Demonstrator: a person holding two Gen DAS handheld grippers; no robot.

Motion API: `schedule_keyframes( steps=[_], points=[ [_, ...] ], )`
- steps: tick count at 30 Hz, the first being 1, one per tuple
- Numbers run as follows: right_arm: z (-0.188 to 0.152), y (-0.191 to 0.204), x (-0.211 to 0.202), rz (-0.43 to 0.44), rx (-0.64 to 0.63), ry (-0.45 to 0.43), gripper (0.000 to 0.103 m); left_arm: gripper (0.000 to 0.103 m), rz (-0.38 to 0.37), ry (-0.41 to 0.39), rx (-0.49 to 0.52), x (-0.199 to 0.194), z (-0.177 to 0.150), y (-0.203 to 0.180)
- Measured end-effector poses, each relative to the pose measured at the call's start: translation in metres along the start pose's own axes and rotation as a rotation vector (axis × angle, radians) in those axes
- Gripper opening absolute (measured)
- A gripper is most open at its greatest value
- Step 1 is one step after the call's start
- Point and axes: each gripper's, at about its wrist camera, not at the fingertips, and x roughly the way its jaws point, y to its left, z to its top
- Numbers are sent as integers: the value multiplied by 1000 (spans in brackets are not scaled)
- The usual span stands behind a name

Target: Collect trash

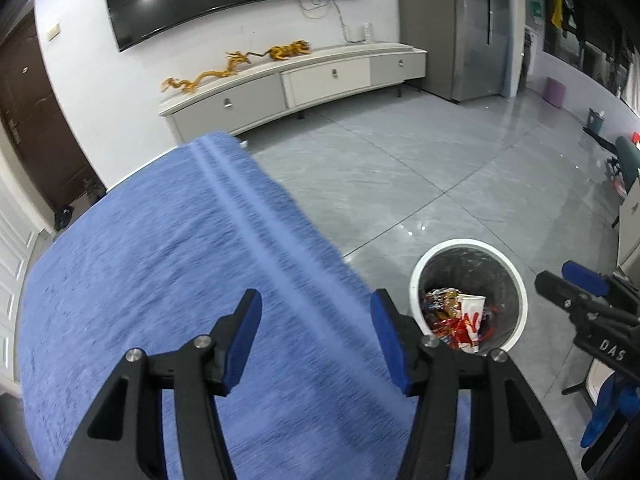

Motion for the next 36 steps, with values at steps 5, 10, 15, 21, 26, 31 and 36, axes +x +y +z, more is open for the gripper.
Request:
schedule_keyframes(
  steps=[5,10,15,21,26,31,36],
  points=[
    [-1,26,-5,31,-40,-7,62,55,43,-27,-20,-17,-12,22],
    [-2,52,-8,47,-82,-16,62,55,67,-40,-50,-29,-23,42],
    [-2,72,-7,60,-116,-17,63,55,74,-48,-80,-36,-29,57],
    [-3,90,-2,66,-148,-6,64,55,75,-58,-100,-41,-36,71],
    [-4,98,3,72,-166,2,65,55,60,-59,-121,-44,-39,78],
    [-5,105,4,70,-184,5,66,55,53,-64,-131,-45,-41,82],
    [-8,108,0,60,-194,-2,69,55,62,-73,-138,-46,-43,87]
  ],
)
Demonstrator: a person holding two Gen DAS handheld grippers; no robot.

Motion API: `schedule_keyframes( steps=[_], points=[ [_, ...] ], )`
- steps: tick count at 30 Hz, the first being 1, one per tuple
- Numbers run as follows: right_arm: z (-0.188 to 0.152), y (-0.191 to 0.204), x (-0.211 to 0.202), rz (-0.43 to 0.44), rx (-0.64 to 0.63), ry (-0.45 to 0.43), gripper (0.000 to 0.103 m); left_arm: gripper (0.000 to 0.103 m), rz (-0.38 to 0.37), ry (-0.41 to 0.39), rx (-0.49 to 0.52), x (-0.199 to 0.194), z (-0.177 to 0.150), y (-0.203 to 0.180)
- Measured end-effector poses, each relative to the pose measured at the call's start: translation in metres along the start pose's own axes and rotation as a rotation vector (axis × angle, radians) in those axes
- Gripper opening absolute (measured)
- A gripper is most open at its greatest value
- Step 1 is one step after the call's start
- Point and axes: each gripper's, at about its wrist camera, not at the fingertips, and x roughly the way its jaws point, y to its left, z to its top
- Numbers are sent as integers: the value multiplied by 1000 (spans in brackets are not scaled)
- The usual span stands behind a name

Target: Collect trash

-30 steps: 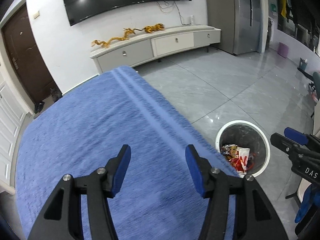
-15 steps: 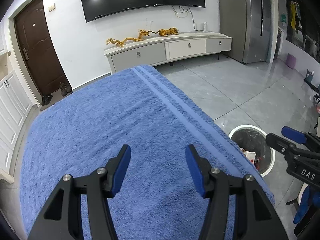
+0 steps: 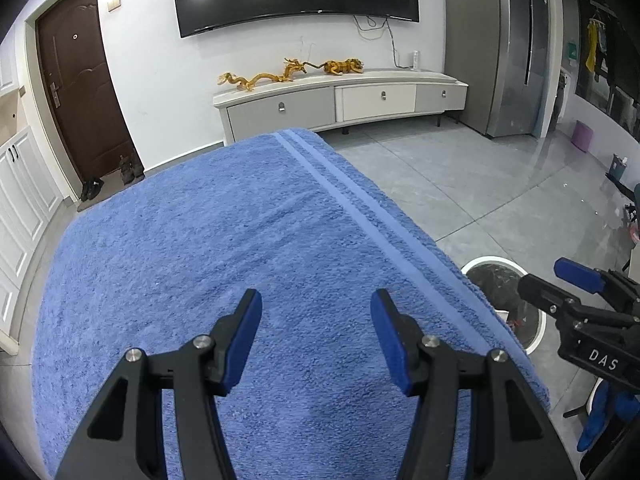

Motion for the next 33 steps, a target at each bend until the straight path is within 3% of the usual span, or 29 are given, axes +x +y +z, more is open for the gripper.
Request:
schedule_keyframes(
  steps=[7,10,21,24,33],
  points=[
    [1,9,-1,-26,-14,-14,79,56,34,-28,-18,-4,-1,11],
    [2,12,0,-35,-17,-19,84,70,58,-50,-29,-8,-1,17],
    [4,24,-1,-55,-32,-58,98,73,123,-91,-61,-20,-4,34],
    [4,28,-3,-60,-33,-74,101,78,139,-96,-72,-22,-4,39],
    [3,43,-7,-69,-59,-93,103,82,166,-120,-118,-32,-11,59]
  ],
)
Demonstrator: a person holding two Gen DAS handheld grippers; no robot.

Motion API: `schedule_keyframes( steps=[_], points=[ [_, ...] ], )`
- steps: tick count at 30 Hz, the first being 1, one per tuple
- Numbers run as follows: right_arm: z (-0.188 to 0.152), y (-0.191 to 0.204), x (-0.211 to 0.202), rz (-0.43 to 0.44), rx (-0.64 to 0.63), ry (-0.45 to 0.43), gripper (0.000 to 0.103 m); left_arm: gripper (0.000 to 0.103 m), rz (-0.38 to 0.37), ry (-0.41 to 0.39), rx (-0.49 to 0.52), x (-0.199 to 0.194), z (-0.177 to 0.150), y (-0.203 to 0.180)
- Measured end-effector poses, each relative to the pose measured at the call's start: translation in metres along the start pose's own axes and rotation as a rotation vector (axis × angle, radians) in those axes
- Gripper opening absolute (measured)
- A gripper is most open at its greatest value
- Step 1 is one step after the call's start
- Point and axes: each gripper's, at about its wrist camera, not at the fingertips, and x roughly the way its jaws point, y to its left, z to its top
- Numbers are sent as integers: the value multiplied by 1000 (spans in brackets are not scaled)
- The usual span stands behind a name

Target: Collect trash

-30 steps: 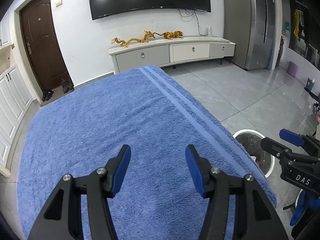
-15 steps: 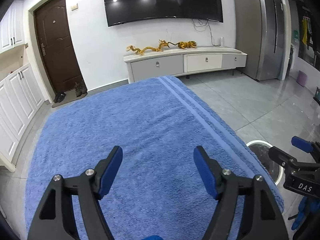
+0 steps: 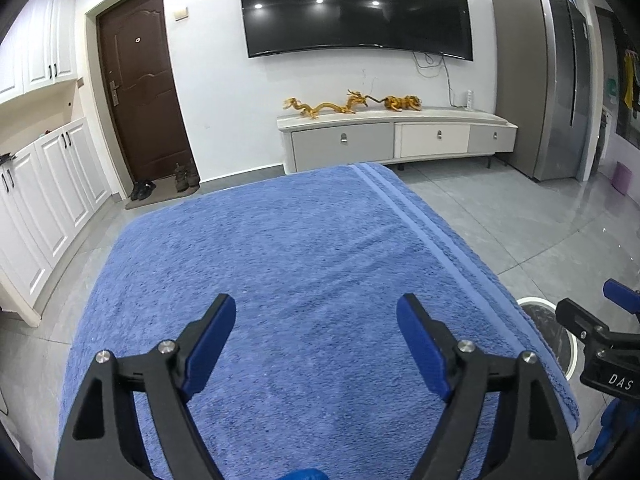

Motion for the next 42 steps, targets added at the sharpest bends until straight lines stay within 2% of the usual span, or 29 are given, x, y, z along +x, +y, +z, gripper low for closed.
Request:
schedule_keyframes(
  steps=[24,42],
  points=[
    [1,36,-20,1,-64,-52,103,82,82,-56,-140,-25,-15,70],
    [-5,39,-36,12,-69,-105,103,82,102,-112,-163,-53,-21,77]
  ],
)
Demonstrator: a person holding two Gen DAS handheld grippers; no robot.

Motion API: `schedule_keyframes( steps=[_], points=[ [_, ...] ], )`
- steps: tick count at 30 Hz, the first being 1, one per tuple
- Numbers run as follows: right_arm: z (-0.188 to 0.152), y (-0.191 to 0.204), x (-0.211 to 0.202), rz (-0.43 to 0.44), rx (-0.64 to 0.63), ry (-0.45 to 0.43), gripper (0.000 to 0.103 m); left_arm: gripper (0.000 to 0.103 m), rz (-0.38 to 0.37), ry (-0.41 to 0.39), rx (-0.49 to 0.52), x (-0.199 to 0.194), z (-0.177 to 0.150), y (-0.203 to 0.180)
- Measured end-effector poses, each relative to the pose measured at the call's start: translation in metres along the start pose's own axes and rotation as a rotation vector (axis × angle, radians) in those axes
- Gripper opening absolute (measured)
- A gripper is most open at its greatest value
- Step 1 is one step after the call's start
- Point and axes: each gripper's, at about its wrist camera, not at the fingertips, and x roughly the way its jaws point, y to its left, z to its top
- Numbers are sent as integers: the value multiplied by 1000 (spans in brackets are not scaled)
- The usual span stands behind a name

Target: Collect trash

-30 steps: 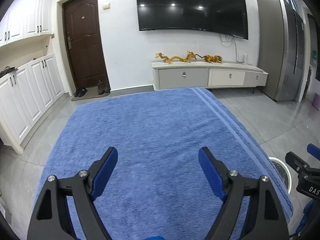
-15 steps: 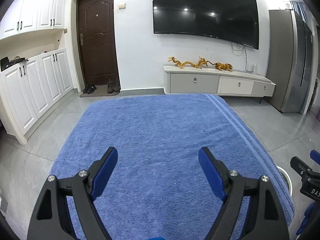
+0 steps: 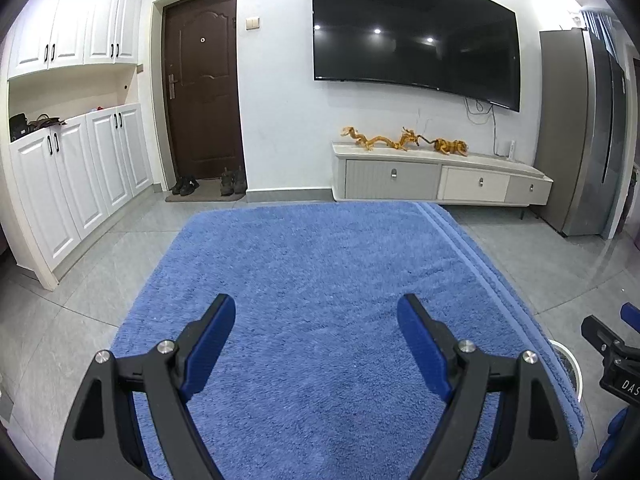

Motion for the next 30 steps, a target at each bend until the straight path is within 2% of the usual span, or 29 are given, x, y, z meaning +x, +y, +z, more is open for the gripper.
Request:
schedule_keyframes(
  steps=[18,30],
  points=[
    [1,1,-38,0,26,-84,103,83,2,-75,22,-42,-3,-2],
    [2,2,-56,-11,37,-123,103,82,-3,-85,24,-50,-2,-2]
  ],
)
